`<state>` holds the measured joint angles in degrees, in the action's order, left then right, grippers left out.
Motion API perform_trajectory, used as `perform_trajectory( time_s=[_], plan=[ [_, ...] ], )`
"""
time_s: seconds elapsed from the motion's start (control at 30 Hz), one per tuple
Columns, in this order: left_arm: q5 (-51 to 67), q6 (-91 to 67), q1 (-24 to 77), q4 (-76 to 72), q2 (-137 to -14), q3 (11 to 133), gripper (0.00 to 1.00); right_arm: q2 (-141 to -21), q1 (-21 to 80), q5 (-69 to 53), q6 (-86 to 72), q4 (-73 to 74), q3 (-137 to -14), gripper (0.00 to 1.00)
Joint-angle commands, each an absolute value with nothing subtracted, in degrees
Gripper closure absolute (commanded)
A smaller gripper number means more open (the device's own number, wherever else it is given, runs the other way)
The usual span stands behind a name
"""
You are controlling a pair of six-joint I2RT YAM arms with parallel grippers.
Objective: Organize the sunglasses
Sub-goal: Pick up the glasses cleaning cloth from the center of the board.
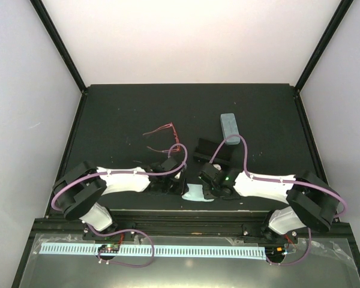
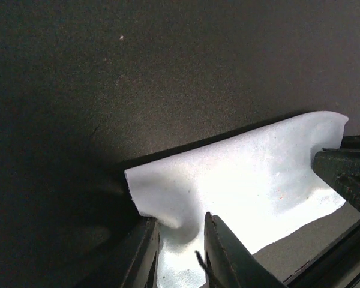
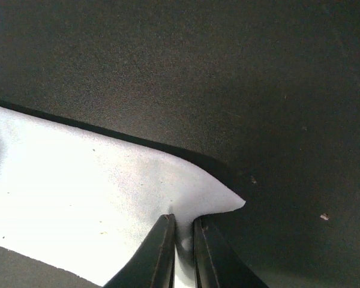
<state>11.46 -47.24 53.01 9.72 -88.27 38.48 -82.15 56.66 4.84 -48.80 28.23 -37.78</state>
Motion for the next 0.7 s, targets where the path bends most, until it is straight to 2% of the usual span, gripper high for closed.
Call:
perform_trajectory(
  time_s=[0.0, 0.1, 0.27, 0.33, 0.67],
  plan=[
    [10.3, -48.3, 53.5, 12.2, -91.1, 38.3, 0.81, -82.8, 57.2, 3.7, -50.3, 29.6, -35.5, 0.88],
    [10.2, -48.5, 53.5, 12.2, -91.1, 38.2, 0.84, -82.3, 57.2, 4.5, -50.6, 30.1, -35.5, 0.9],
    [9.9, -48.5, 53.5, 12.3, -90.8, 38.2, 0.98, -81.6, 57.2, 5.6, -50.8, 30.6, -35.7, 0.96],
    [9.9, -48.3, 53.5, 12.1, -90.6, 38.3, 0.99, -81.3, 57.2, 6.1, -50.9, 30.7, -36.2, 0.99],
    [10.8, -46.6, 53.4, 11.1, -86.5, 41.4, 0.99, -76.3, 57.1, 10.0, -51.3, 33.1, -39.4, 0.99]
  ],
)
